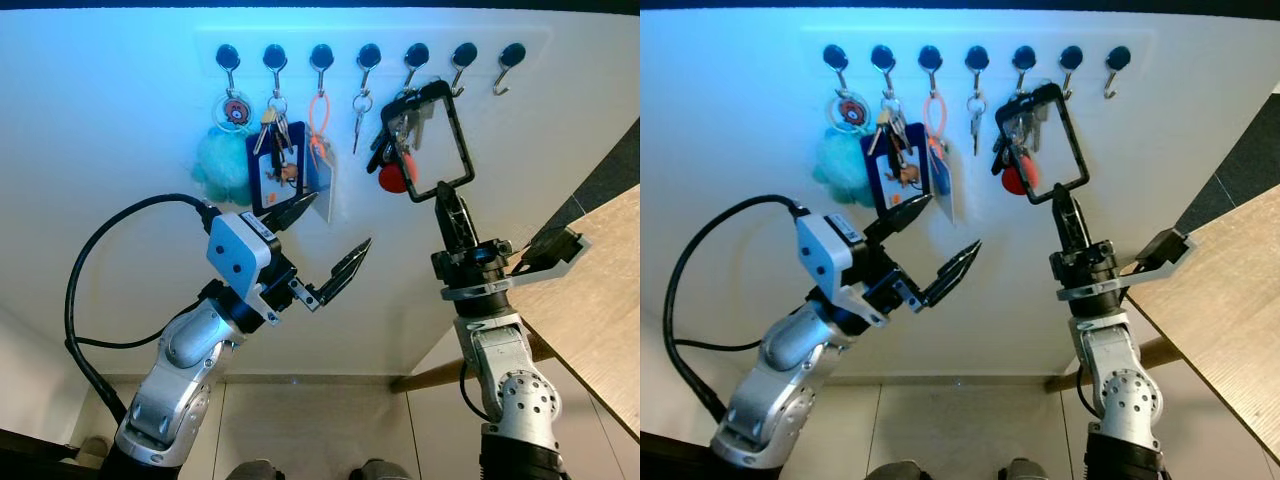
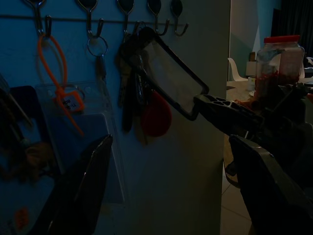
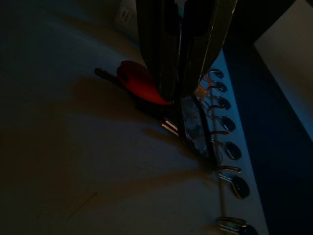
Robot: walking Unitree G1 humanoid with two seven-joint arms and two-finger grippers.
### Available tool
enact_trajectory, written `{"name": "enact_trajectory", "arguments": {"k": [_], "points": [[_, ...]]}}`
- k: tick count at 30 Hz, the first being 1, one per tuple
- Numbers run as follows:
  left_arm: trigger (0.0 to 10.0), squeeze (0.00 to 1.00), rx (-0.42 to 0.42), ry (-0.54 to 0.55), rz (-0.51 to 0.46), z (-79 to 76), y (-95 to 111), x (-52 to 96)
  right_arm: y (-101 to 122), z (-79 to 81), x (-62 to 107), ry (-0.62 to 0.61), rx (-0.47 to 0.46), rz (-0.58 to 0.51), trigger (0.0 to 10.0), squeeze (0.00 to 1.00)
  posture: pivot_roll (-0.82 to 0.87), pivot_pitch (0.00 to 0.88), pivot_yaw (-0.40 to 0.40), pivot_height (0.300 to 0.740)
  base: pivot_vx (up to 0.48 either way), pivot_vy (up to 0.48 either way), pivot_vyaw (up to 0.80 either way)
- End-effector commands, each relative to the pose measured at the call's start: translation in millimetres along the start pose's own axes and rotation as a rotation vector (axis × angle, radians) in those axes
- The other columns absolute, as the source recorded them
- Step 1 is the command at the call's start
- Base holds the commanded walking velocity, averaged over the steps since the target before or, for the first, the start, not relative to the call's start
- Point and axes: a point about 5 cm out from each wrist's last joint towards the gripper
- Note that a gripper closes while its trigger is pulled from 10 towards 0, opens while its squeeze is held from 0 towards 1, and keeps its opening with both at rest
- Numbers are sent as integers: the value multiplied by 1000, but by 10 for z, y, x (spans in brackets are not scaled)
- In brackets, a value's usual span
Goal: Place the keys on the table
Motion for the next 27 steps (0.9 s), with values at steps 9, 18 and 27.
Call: {"name": "enact_trajectory", "arguments": {"k": [9, 18, 27], "points": [[10000, 0, -2, -1, -20, -30, 9, -21, -104, 340, -55, 214, -104, 50, 0, 0, 32, 95, 8, 740, 0, 0, 0], [10000, 0, -4, -6, -18, -40, 2, -24, -136, 316, -19, 197, -101, 77, 0, 0, 32, 96, 9, 740, 0, 0, 0], [10000, 0, -8, -10, -17, -39, 2, -25, -125, 256, -1, 154, -73, 79, 1569, 0, 33, 94, 10, 740, 0, 0, 0]]}}
Point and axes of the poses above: a point about 5 cm out from each wrist's last joint towards the gripper, its own x axis pointing back from the gripper into the wrist, its own y axis along the axis of the wrist's last joint, z = x × y, and after that the axes turned 13 degrees about x, right-handed
